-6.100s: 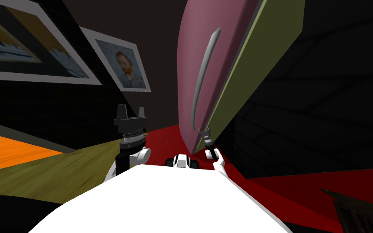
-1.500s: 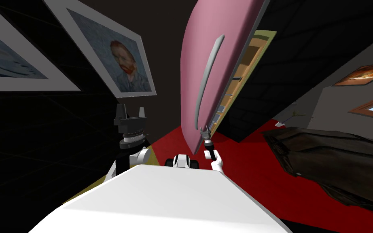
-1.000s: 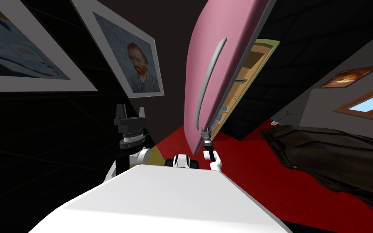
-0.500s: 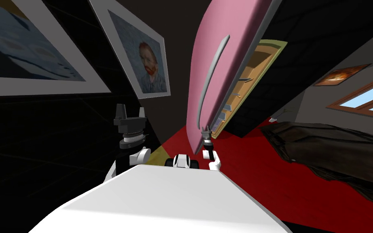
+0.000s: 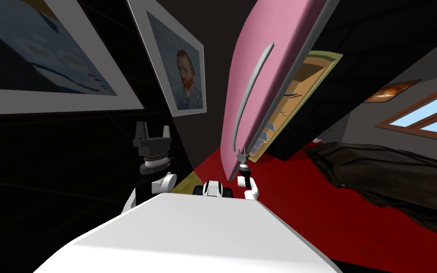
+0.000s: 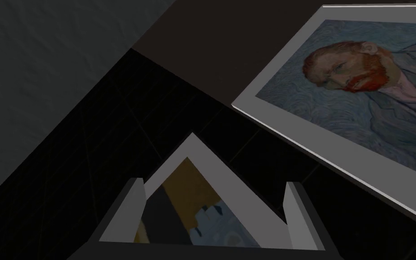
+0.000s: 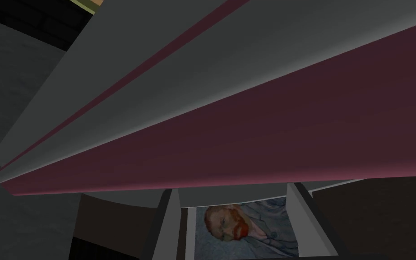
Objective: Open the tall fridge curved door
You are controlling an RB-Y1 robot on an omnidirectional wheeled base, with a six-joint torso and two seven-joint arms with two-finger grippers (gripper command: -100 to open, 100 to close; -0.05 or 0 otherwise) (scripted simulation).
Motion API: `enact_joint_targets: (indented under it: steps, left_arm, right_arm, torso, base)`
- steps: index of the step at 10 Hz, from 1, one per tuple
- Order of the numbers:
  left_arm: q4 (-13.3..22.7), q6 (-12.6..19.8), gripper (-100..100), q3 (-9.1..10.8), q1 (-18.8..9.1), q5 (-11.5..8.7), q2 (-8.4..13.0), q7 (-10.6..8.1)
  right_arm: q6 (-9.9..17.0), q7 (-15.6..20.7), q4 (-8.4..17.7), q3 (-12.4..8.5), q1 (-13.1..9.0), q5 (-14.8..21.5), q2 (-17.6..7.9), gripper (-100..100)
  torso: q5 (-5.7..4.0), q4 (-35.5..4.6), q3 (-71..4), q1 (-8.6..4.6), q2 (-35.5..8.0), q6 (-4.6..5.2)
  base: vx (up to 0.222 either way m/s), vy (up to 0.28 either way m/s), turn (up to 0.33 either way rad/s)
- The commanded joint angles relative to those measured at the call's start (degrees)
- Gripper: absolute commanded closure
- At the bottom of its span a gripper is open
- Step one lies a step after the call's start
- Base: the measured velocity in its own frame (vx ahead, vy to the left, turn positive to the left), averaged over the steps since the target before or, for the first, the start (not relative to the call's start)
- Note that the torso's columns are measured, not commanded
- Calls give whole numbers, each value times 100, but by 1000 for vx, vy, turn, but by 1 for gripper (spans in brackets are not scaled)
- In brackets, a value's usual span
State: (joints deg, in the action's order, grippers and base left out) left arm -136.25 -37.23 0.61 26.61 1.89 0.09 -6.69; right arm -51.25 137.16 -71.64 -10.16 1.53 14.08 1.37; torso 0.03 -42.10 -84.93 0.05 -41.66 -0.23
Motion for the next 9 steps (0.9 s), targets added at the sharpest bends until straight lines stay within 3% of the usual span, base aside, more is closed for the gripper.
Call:
enact_joint_targets:
  steps: [1,7,9]
  left_arm:
    - [0,0,0,0,0,0,0,0]
    - [0,0,0,-1,0,0,-1,0]
    - [0,0,0,-1,0,0,-1,0]
  right_arm:
    - [51,219,52,-122,-81,-133,22,100]
    - [81,759,193,-472,-270,-508,61,100]
    - [101,1112,287,-705,-396,-758,87,100]
  torso:
    - [3,-1,-12,13,21,-11]
    - [15,-13,-32,14,47,-34]
    - [19,-15,-41,19,60,-41]
  base:
    - [16,239,-11]
    - [12,280,6]
    - [25,332,16]
